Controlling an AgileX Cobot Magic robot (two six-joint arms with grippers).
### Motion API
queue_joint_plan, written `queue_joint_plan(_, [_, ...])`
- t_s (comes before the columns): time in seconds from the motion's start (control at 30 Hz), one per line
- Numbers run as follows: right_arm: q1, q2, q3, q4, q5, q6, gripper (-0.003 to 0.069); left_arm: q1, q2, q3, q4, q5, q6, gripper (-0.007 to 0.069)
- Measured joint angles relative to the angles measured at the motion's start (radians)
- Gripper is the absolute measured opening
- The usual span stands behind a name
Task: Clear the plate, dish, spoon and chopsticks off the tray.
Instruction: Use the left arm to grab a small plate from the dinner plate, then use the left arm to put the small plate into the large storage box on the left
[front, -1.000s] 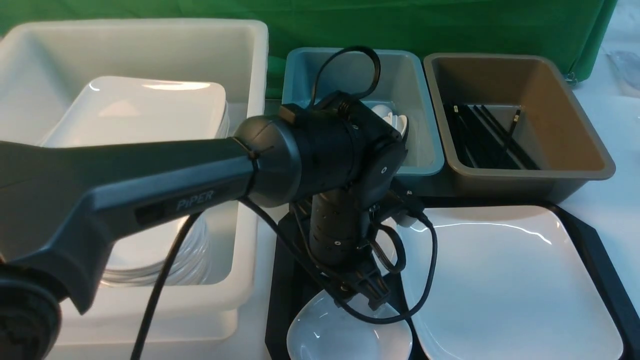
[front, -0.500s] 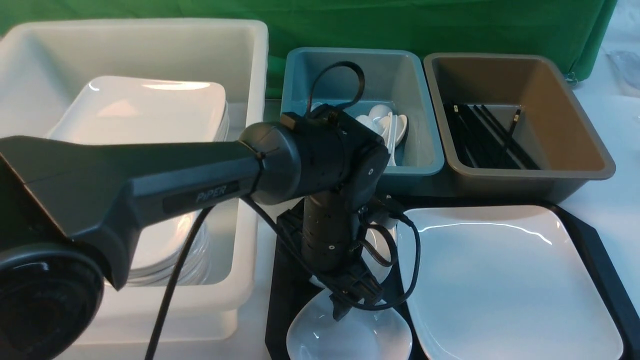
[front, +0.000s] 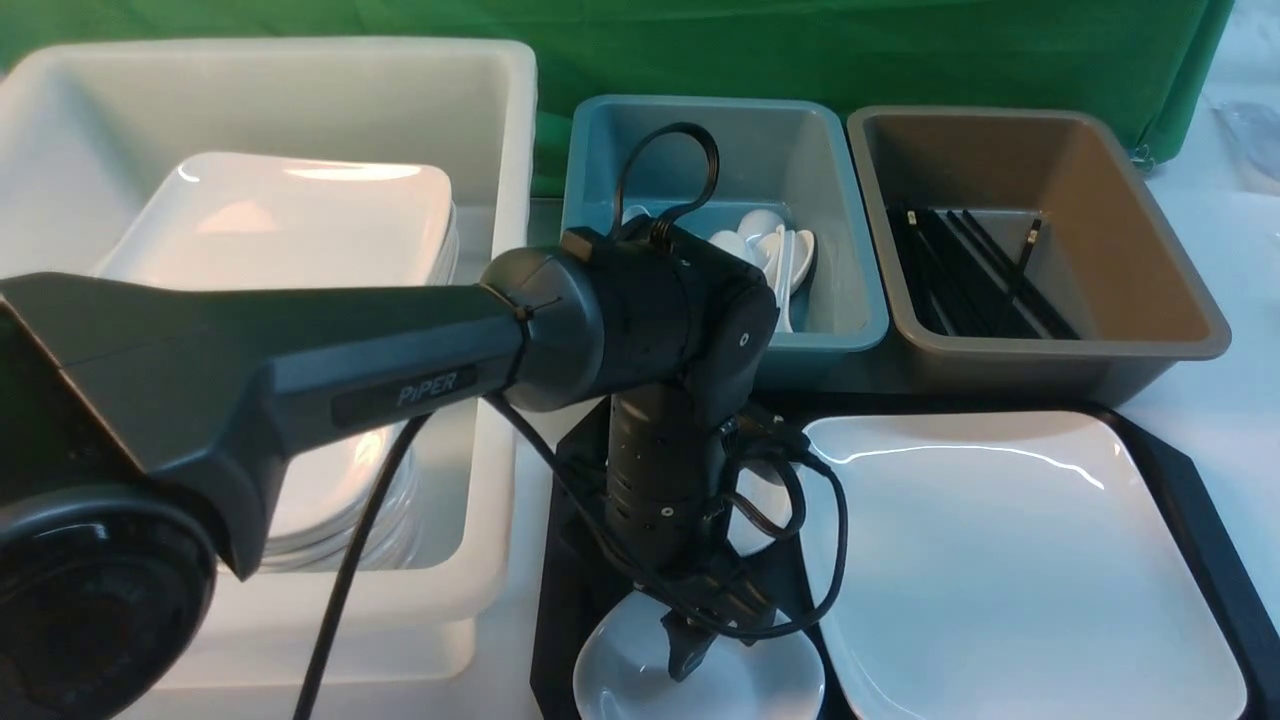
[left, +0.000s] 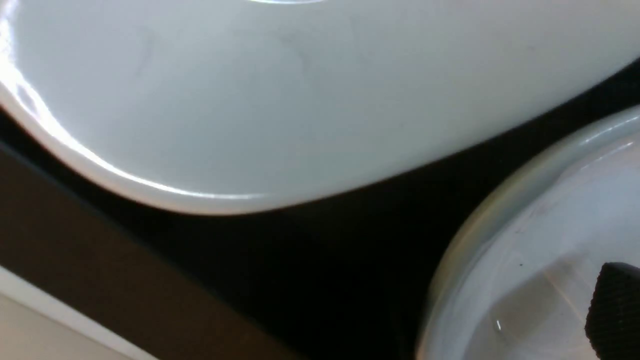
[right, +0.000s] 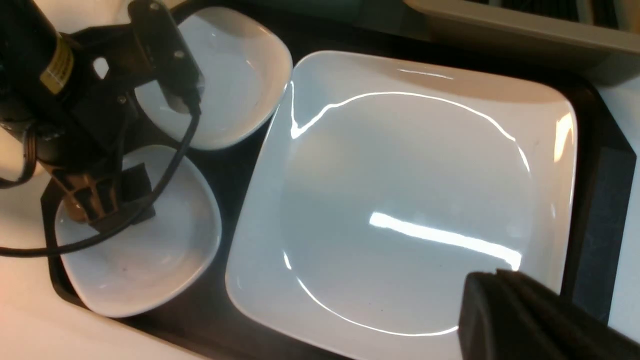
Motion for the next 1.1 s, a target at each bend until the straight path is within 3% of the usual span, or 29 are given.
queue_joint_plan(0.17, [0.0, 0.0, 0.0, 0.0, 0.0, 0.0, 0.0018, 0.0, 0.001, 0.0, 0.0, -0.047, 0.039, 0.0328])
queue_joint_plan(0.23, [0.0, 0.0, 0.0, 0.0, 0.0, 0.0, 0.0018, 0.0, 0.01, 0.0, 0.0, -0.056, 0.051, 0.023])
queue_joint_plan(0.33, [0.0, 0.0, 0.0, 0.0, 0.0, -0.003, 0.0018, 0.001, 0.019, -0.005, -0.006, -0.032, 0.078, 0.0154])
queue_joint_plan(0.6, [0.0, 0.0, 0.0, 0.0, -0.001, -0.012, 0.0018, 0.003, 0.011, -0.006, -0.011, -0.011, 0.076, 0.0143])
queue_joint_plan(0.87, [0.0, 0.0, 0.0, 0.002, -0.001, -0.015, 0.0018, 0.003, -0.107, -0.006, 0.014, 0.013, 0.067, 0.0035])
queue_joint_plan(1.1, [0.0, 0.0, 0.0, 0.007, -0.009, -0.021, 0.0018, 0.003, -0.197, -0.006, 0.032, 0.006, 0.057, 0.0019])
